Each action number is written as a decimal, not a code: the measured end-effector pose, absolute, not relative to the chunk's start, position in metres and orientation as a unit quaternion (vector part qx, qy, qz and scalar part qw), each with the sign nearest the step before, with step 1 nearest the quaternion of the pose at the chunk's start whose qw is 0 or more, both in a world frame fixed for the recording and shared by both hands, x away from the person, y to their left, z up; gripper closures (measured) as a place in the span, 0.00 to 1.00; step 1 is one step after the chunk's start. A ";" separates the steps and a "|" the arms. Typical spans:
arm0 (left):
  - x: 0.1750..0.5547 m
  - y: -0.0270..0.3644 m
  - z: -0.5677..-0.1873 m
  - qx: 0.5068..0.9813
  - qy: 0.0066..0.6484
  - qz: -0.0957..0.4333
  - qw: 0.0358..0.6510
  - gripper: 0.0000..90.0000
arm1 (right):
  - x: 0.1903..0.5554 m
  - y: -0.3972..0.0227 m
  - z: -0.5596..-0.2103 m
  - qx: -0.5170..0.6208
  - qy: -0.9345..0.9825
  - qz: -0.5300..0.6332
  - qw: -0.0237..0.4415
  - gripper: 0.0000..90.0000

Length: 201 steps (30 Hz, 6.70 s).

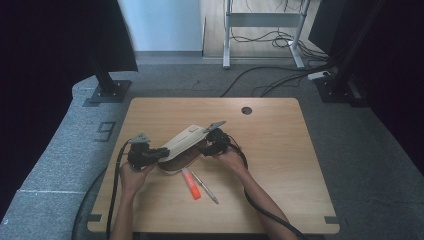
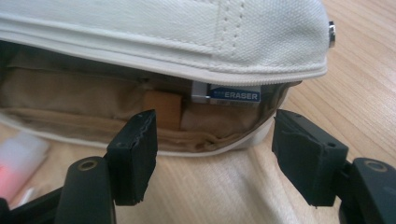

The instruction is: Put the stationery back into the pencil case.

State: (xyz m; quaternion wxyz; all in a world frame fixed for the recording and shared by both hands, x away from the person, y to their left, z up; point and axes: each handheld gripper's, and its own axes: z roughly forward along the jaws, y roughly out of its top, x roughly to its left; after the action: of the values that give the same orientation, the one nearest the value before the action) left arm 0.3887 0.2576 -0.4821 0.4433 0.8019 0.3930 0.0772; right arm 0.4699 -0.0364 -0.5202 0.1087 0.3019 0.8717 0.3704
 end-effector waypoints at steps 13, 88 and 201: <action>0.389 0.258 -0.482 0.802 0.393 0.075 0.444 0.88 | 0.442 -0.046 -0.505 0.288 0.873 0.383 0.094 0.35; 0.387 0.256 -0.482 0.807 0.392 0.073 0.435 0.87 | 0.324 -0.050 -0.535 0.229 0.902 0.362 0.059 0.87; 0.385 0.257 -0.477 0.801 0.389 0.072 0.450 0.88 | 0.437 -0.004 -0.498 0.211 0.933 0.283 0.067 0.87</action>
State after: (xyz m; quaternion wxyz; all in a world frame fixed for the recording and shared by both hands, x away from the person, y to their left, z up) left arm 0.3852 0.2569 -0.4774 0.4500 0.8007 0.3888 0.0724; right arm 0.4366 -0.0040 -0.4985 0.0667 0.2113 0.9332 0.2828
